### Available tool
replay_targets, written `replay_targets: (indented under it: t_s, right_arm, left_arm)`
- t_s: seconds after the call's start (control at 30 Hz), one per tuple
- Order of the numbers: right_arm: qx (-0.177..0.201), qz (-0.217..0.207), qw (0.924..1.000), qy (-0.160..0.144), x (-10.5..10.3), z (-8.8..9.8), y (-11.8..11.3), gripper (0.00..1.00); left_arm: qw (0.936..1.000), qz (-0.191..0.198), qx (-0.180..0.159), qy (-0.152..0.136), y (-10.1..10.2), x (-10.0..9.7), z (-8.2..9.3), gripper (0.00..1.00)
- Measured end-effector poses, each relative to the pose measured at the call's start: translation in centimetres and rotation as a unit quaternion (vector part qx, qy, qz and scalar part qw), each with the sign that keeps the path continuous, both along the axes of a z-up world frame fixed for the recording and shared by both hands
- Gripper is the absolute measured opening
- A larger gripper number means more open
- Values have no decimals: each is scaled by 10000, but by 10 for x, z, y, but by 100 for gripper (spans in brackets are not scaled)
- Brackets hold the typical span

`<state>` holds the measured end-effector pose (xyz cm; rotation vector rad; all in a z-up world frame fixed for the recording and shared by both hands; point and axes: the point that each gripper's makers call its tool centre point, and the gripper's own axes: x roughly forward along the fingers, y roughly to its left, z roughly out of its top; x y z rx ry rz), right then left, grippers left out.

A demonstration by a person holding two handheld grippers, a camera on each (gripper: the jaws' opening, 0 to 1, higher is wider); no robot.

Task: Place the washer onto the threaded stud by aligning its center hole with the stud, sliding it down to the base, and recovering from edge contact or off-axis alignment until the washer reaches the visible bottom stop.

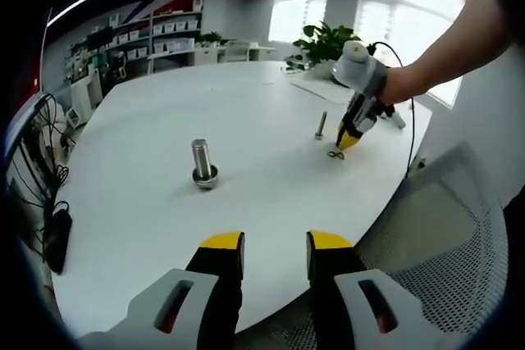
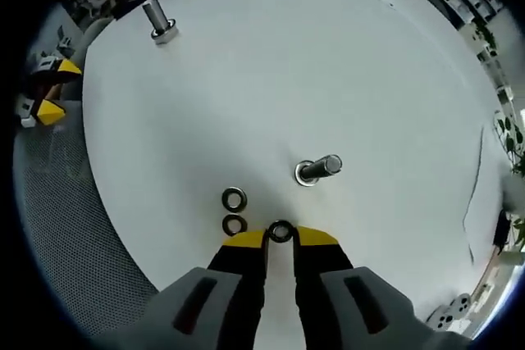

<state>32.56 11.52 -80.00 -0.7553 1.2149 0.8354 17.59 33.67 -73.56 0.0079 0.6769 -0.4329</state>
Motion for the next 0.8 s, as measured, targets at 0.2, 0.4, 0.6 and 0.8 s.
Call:
replay_targets:
  t_s: [0.2,0.4,0.6,0.8]
  right_arm:
    - [173,-302,9994,-22,2,8,-1,14]
    - [282,-321,9990,-153,7,19,-3,14]
    - [351,-420,9983,-185,12,27,-9,14]
    - [482,-316,9977,-362,19,42,-3,14]
  left_arm:
    - [10000,3,2,-2,0,0,0,28]
    - [10000,-11,1,-17,-1,0,0,28]
    - [10000,-18,8,-13,-1,0,0,28]
    - [10000,-20,11,-12,-1,0,0,28]
